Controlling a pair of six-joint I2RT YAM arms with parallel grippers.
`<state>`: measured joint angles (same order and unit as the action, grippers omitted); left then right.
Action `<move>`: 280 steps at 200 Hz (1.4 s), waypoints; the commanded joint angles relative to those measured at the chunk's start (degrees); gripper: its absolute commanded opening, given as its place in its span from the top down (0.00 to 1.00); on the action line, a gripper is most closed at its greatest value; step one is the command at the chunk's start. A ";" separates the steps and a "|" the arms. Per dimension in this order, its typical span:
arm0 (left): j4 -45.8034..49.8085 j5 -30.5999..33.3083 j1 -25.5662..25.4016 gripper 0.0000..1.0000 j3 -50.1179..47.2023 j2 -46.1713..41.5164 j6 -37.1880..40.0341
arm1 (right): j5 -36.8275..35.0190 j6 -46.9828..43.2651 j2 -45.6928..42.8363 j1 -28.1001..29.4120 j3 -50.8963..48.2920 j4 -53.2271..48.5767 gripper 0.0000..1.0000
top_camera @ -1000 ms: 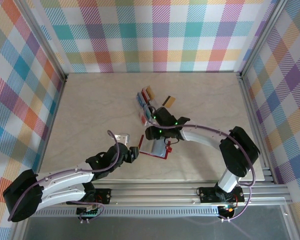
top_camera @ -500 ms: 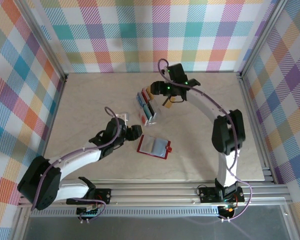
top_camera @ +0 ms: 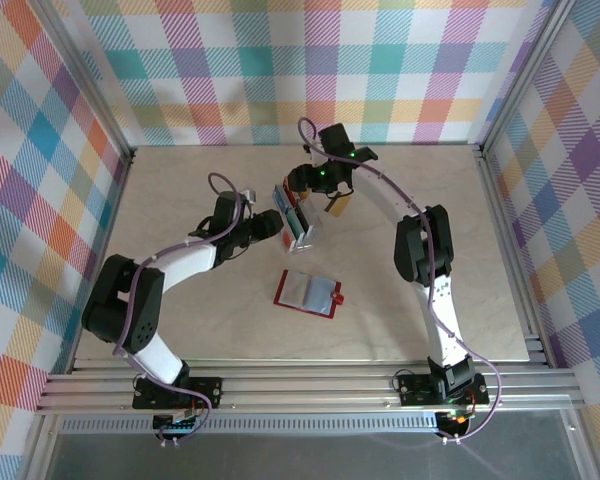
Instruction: Put the credit cards into the card holder
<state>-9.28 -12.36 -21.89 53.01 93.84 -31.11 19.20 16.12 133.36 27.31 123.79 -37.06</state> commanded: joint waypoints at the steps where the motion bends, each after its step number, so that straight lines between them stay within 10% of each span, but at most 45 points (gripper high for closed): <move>1: 1.22 -2.10 0.87 0.39 3.35 1.27 -0.04 | 4.95 -1.35 1.25 -0.24 2.64 -3.26 0.42; 167: 2.22 -5.19 3.78 0.42 8.95 10.31 -1.47 | 10.08 -1.53 -0.20 -0.10 1.63 -2.54 0.59; 280: 2.08 -5.57 3.96 0.42 9.04 10.13 -1.64 | 6.22 -4.68 6.57 1.33 11.74 -10.55 0.44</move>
<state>-7.49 -17.10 -18.59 60.64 104.01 -32.16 26.39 13.74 138.21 27.57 133.16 -43.90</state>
